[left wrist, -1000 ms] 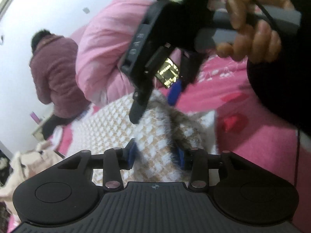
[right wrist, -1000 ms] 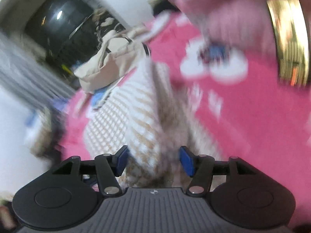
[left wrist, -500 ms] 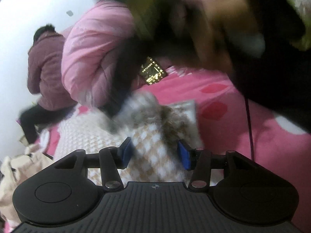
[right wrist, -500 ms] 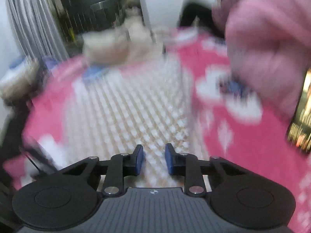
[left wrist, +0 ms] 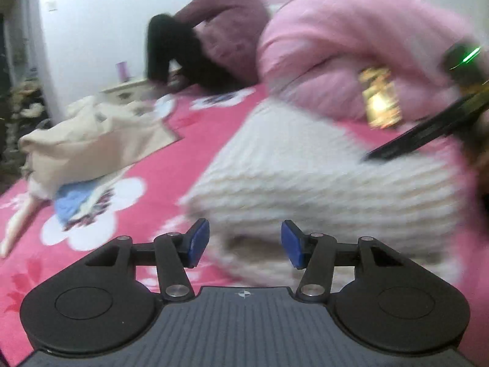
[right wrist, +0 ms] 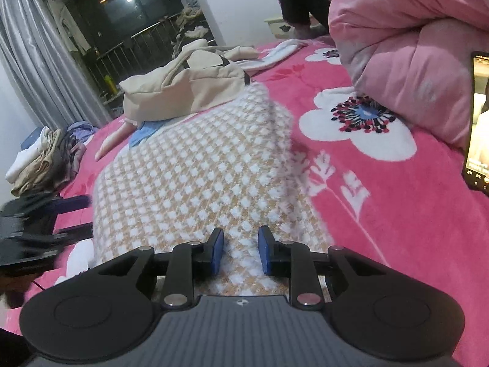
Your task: Fold clothes
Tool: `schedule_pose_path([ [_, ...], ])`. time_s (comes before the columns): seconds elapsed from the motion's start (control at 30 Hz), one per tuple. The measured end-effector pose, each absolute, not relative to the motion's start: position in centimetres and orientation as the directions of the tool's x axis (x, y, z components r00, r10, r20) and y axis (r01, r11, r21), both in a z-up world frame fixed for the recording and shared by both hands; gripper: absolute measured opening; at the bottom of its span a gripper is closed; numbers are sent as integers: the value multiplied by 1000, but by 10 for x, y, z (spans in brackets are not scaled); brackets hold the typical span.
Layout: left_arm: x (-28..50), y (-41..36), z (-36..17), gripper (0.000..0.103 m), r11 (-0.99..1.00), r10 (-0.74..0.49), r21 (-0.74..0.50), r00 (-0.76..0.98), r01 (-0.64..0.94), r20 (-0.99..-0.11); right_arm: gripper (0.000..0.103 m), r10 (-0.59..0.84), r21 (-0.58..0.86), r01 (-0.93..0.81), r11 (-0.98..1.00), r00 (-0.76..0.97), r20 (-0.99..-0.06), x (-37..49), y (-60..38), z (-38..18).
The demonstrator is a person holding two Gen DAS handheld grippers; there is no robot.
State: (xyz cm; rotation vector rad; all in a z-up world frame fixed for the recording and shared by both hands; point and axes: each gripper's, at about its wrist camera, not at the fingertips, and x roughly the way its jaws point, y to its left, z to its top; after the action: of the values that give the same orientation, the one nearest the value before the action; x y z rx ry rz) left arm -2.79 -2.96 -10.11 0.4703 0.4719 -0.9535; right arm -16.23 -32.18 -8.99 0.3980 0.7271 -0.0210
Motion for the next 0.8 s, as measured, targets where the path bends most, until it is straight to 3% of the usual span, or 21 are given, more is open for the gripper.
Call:
schedule_pose_path([
  [0.1, -10, -46, -124, 53, 496, -637, 164, 486, 853, -598, 25, 113, 341, 158, 927, 747, -655, -163, -320, -88],
  [0.33, 23, -34, -122, 54, 550, -683, 59, 489, 833, -543, 25, 127, 365, 161, 917, 750, -649, -163, -325, -90],
  [0.57, 74, -7, -145, 55, 593, -741, -305, 358, 745, -568, 25, 157, 394, 143, 908, 755, -637, -164, -326, -90],
  [0.8, 91, 5, -161, 56, 604, -770, -506, 288, 615, -569, 25, 142, 376, 140, 916, 764, -629, -167, -319, -92],
])
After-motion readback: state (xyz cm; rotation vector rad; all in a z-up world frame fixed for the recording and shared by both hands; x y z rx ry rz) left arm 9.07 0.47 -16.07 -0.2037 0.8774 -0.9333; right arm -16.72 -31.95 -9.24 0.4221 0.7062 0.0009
